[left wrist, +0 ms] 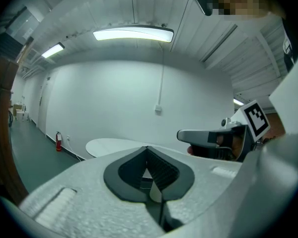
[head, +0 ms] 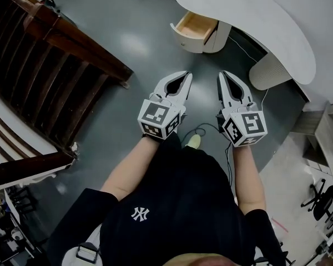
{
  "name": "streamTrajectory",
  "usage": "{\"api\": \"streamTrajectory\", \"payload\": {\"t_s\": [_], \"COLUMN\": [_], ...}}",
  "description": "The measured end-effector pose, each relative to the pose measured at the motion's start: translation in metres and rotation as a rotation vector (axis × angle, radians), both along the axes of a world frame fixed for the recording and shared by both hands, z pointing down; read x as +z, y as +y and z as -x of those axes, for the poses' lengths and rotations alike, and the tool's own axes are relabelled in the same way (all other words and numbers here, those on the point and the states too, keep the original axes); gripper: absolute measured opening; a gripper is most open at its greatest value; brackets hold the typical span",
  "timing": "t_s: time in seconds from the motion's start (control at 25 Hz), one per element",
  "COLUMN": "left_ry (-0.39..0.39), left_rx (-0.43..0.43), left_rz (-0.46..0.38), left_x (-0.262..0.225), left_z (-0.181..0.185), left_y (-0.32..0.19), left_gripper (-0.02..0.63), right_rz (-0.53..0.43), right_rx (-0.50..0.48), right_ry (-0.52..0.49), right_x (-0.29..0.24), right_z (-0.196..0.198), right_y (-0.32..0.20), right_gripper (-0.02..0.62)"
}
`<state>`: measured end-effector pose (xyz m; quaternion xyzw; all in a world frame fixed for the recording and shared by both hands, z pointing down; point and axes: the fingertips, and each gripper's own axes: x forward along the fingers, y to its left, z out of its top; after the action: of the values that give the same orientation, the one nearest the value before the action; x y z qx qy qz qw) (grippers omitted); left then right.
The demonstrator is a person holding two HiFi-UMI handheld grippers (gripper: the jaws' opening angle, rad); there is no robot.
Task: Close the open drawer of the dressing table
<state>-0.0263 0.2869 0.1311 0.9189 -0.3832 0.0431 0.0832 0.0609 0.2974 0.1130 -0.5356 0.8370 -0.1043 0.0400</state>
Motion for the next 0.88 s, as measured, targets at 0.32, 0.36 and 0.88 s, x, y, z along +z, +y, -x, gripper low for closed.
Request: {"api": "streamTrajectory", "payload": {"t_s": [0.32,0.36,0.88], "left_ry": [-0.021,-0.021,-0.045], "left_rx": [-0.008,-0.01,-0.021], "left_rz": [0.005,0.008,0.063], "left_x": [0.013,0.016,0.074], "left_z": [-0.004,-0.002,0.023], "left_y": [-0.02,-0.025,-0.156], "left_gripper": [0.009,0.011,0.011], "right_rz": [0.023,0.028,0.092], "right_rx": [-0.004,-0.008,-0.023], "right_ry": [0.002,0.006,0.041], "right_x": [0.011,0.015,0.061], "right_z": [0.0,0.003,0.034], "right_y": [-0.02,-0.025,-0.158], "right_gripper": [0.015,0.015,0.015]}}
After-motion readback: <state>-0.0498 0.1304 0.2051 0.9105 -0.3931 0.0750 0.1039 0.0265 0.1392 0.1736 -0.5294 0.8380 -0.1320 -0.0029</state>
